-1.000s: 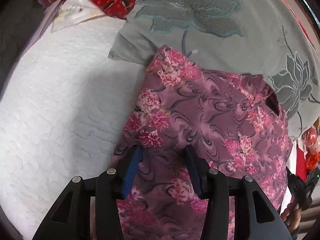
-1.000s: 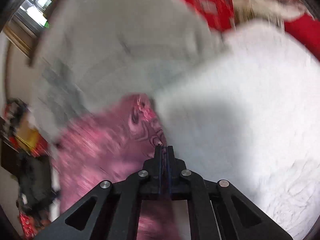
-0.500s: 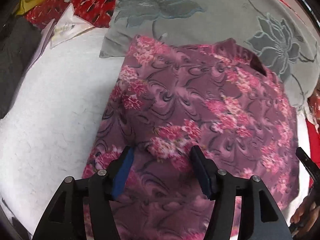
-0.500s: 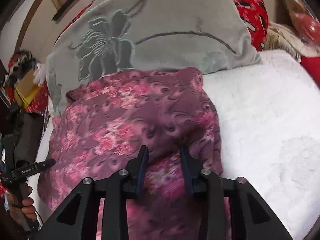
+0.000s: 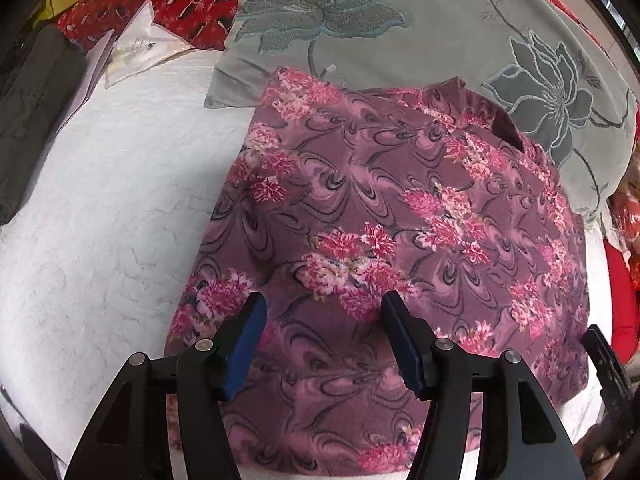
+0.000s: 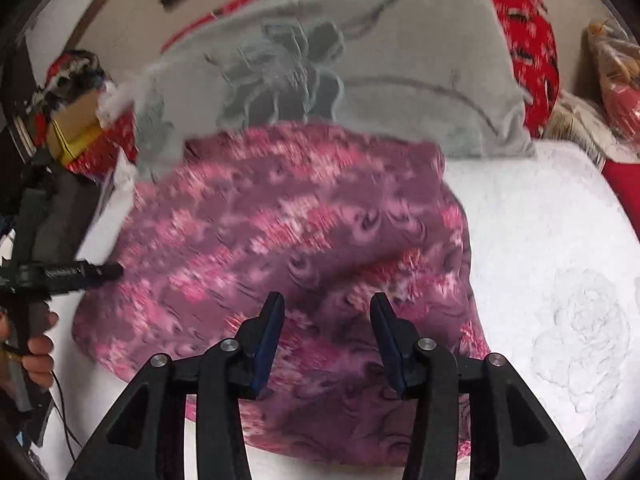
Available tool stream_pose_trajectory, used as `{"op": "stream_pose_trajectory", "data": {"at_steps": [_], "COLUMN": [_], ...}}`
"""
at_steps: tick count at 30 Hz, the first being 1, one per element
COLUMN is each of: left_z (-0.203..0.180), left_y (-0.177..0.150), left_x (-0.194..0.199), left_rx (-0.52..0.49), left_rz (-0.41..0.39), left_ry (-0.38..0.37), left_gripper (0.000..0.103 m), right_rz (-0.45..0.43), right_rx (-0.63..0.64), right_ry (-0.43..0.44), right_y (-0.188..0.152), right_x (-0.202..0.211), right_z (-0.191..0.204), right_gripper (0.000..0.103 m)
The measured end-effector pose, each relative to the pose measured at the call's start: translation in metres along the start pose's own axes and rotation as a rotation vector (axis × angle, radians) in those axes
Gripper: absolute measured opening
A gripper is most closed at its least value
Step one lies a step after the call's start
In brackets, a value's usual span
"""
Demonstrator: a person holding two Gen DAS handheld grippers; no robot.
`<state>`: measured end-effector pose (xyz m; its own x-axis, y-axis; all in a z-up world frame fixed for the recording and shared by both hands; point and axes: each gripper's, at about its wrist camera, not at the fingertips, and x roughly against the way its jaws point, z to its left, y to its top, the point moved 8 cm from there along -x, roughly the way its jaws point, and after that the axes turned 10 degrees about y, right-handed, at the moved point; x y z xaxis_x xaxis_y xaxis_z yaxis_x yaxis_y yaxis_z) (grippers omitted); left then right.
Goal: Fold small clothes
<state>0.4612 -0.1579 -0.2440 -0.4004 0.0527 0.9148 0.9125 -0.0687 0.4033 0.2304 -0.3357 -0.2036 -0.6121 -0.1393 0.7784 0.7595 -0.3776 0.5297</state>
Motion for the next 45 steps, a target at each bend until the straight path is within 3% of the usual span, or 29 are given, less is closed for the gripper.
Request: {"op": "stream_pose_trajectory", "data": {"at_steps": [2,5,6,8,10,12,13,16,18,23,26,30,32,35,40,41,43,44,45], "left_z": [0.001,0.003,0.004,0.005,0.012,0.019,0.022,0.026,0.033,0.065,0.087,0.105,0.113,0.122,0.123,0.123,0.121,0.12,0.118], "left_y": [-0.002,-0.012,-0.016,-0.022,-0.029,-0.039,-0.042,-0.037,-0.024,0.015,0.035,0.053,0.06,0.066,0.073,0.075,0.08,0.082,0.084], "left_x": [0.003,0.006,0.008,0.013,0.014,0.002,-0.002,0.013,0.025,0.024,0.013,0.002,-0.002,-0.005,-0.007,-0.008,-0.008,-0.009,-0.011], "left_rx": [0.0,-0.015,-0.032,-0.058,-0.066,-0.077,-0.08,-0.091,-0.079,-0.019,0.051,0.118,0.129,0.106,0.045,0.04,0.032,0.036,0.045], "left_rz": [0.001,0.012,0.018,0.016,0.009,0.055,0.069,0.053,0.03,0.055,0.101,0.143,0.156,0.163,0.182,0.182,0.193,0.202,0.211], "left_ry": [-0.004,-0.007,-0.009,-0.022,-0.014,0.012,0.009,-0.054,-0.091,-0.105,-0.128,-0.172,-0.179,-0.169,-0.191,-0.192,-0.224,-0.244,-0.266], "left_gripper": [0.059,0.059,0.059,0.059,0.06,0.06,0.06,0.057,0.057,0.058,0.058,0.058,0.058,0.058,0.059,0.059,0.059,0.059,0.059], "right_rz": [0.013,0.122,0.081,0.102,0.056,0.053,0.093,0.101,0.073,0.076,0.142,0.211,0.204,0.179,0.055,0.031,0.014,0.027,0.018], "right_rx": [-0.007,-0.033,-0.007,-0.009,-0.043,-0.072,-0.093,-0.045,-0.012,0.183,0.318,0.582,0.738,0.908,0.99,0.999,1.015,1.026,1.027], "right_ry": [-0.017,-0.067,-0.072,-0.097,-0.064,-0.067,-0.079,-0.138,-0.116,0.01,0.109,0.175,0.154,0.055,-0.125,-0.153,-0.194,-0.207,-0.204], "right_y": [-0.006,-0.036,-0.034,-0.031,-0.025,-0.026,-0.032,-0.028,-0.02,-0.02,-0.041,-0.08,-0.099,-0.114,-0.097,-0.094,-0.089,-0.088,-0.085], "right_x": [-0.005,-0.029,-0.024,-0.02,-0.012,-0.016,-0.025,-0.026,-0.02,-0.025,-0.04,-0.061,-0.071,-0.092,-0.116,-0.12,-0.127,-0.135,-0.136], "right_z": [-0.002,-0.019,-0.016,-0.011,-0.007,-0.012,-0.018,-0.012,0.008,0.086,0.144,0.221,0.256,0.285,0.299,0.299,0.299,0.297,0.295], "right_gripper": [0.05,0.055,0.055,0.055,0.055,0.066,0.066,0.066,0.066,0.066,0.066,0.066,0.066,0.067,0.072,0.067,0.032,0.009,0.008]}}
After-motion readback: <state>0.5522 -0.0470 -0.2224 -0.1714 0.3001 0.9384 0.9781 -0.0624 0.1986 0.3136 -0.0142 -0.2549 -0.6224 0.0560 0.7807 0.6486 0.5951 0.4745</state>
